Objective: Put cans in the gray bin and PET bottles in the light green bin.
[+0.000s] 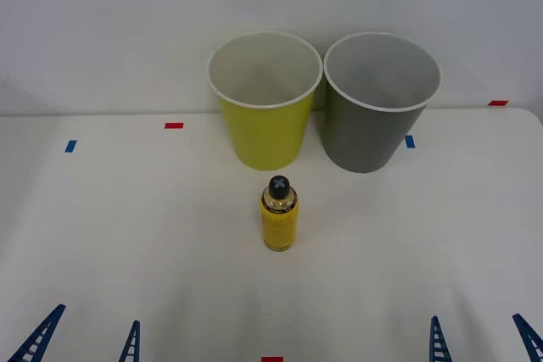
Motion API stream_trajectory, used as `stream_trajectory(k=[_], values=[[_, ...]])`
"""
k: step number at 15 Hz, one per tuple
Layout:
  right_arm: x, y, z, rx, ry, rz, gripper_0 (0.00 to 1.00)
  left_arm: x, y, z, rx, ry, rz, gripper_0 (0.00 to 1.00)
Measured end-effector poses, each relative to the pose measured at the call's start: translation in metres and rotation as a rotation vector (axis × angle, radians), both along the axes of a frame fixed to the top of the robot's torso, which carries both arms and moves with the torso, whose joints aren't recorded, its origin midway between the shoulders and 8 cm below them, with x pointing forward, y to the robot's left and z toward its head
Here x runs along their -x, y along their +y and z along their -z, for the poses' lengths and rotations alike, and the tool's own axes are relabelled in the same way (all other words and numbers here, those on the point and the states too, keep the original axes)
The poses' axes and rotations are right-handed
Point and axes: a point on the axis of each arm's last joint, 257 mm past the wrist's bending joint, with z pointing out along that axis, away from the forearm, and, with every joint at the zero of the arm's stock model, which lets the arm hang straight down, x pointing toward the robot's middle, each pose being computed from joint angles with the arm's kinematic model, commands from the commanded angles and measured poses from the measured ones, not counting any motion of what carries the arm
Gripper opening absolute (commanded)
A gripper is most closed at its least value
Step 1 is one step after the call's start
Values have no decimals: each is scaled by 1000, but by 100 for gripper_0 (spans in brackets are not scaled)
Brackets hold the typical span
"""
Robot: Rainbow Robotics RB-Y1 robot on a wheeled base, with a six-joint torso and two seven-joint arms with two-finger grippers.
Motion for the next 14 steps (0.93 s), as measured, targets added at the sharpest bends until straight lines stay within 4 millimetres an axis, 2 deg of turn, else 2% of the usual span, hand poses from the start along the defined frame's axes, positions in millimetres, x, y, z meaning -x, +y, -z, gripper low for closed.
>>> stream_trajectory(k=[14], values=[[0,0,0,0,0,0,97,0,0,0,0,0,0,100]])
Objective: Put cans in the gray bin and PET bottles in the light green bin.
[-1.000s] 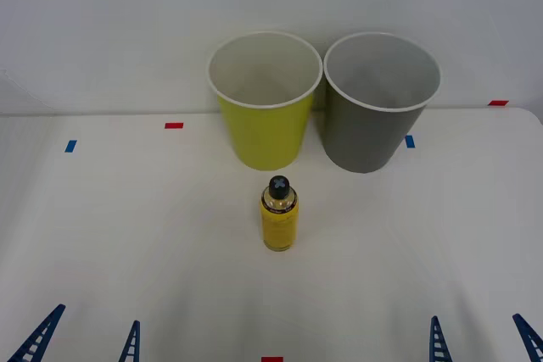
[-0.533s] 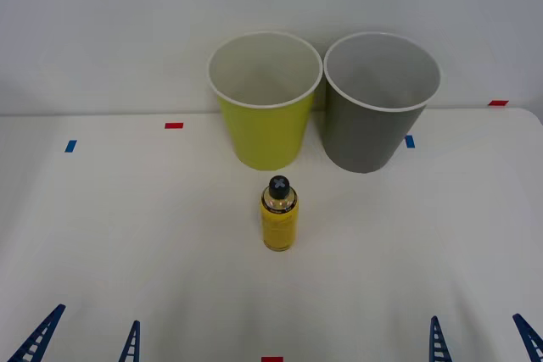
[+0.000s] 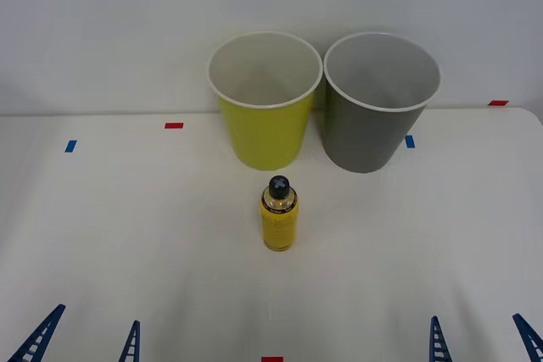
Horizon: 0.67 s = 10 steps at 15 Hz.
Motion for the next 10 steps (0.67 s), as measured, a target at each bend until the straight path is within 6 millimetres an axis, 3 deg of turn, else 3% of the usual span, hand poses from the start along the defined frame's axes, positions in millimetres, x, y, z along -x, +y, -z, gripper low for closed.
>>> stream_trajectory(k=[10], values=[[0,0,0,0,0,0,97,0,0,0,0,0,0,100]])
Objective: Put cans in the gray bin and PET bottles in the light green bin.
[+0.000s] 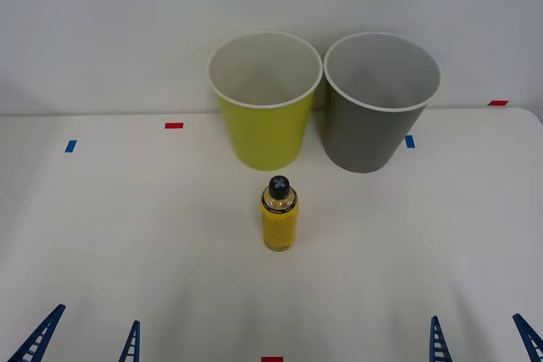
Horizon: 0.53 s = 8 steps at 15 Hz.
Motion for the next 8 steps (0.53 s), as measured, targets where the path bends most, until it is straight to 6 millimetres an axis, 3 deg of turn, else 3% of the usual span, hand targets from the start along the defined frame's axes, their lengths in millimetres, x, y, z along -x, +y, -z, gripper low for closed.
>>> stream_trajectory(k=[8], values=[[0,0,0,0,0,0,97,0,0,0,0,0,0,100]])
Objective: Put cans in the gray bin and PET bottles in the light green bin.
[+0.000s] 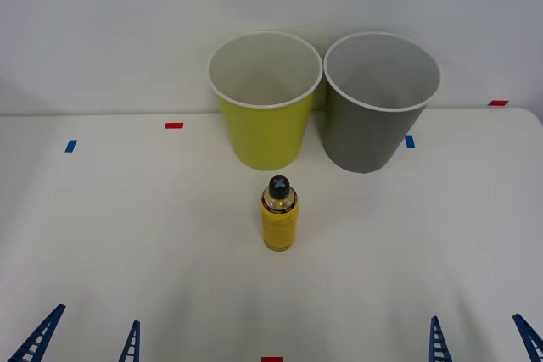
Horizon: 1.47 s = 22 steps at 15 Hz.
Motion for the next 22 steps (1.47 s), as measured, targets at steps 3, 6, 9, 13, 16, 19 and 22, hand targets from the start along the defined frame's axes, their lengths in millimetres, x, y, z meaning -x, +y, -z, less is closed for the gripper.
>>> stream_trajectory(k=[3,6,9,13,16,19,22], values=[[0,0,0,0,0,0,96,0,0,0,0,0,0,100],[0,0,0,0,0,0,96,0,0,0,0,0,0,100],[0,0,0,0,0,0,97,0,0,0,0,0,0,100],[0,0,0,0,0,0,97,0,0,2,2,5,-1,100],[0,0,0,0,0,0,97,5,2,15,0,31,-5,100],[0,0,0,0,0,0,96,2,-9,13,-23,23,80,100],[0,0,0,0,0,0,96,-19,-37,15,-48,-11,217,100]])
